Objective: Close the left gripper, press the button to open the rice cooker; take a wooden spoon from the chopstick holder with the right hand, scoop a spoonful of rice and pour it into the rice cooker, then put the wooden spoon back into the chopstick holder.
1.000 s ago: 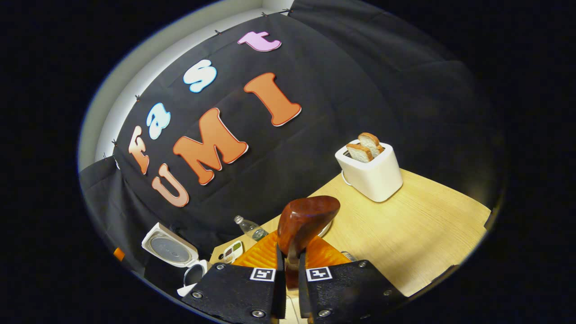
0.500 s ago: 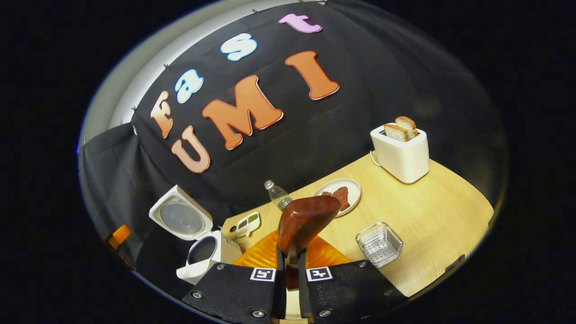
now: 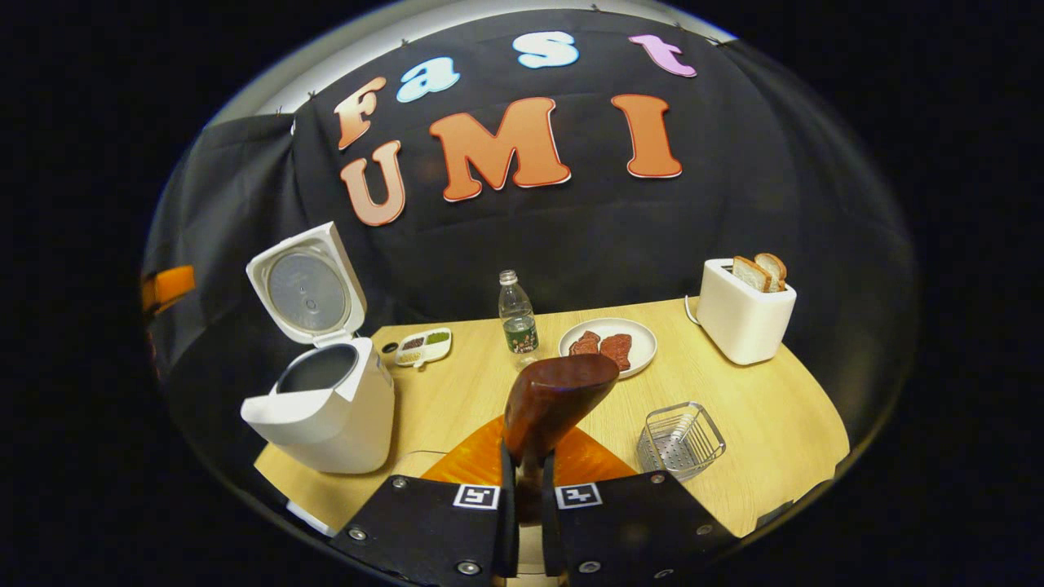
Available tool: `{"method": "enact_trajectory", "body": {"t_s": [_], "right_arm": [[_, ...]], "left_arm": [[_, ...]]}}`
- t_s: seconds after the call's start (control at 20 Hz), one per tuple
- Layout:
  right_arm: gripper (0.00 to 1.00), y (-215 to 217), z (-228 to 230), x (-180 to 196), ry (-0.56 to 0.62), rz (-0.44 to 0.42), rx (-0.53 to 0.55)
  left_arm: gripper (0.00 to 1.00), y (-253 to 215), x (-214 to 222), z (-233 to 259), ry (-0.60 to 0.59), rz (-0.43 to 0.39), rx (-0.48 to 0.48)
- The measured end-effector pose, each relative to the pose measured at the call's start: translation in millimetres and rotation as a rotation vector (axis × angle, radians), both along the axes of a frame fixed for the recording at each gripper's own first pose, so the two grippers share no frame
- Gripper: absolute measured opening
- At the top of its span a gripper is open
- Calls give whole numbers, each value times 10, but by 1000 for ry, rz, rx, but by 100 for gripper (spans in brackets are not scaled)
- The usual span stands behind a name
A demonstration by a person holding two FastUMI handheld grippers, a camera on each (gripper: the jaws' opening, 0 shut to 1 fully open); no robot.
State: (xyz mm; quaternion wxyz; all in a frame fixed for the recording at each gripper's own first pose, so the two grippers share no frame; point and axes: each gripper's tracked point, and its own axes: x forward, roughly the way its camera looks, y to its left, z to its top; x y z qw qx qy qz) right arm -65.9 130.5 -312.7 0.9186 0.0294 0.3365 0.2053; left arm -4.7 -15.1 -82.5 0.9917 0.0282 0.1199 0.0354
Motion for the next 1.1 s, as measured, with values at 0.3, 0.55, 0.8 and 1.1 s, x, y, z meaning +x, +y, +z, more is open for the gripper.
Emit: {"method": "enact_trajectory", "body": {"t_s": [0.3,0.55,0.8,1.1], "right_arm": [[11,48,-214,-82,-86,48,-146],[11,170,-422,-282,-195,143,-313],[11,399,-550,-482,-285,223,-431],[11,577,-678,-633,-250,226,-392]], "left_arm": [[95,134,-9,161,-61,33,39],[95,259,-3,107,-41,63,33],[95,332,-31,133,-50,83,61],[99,437,-60,175,-58,91,59]]}}
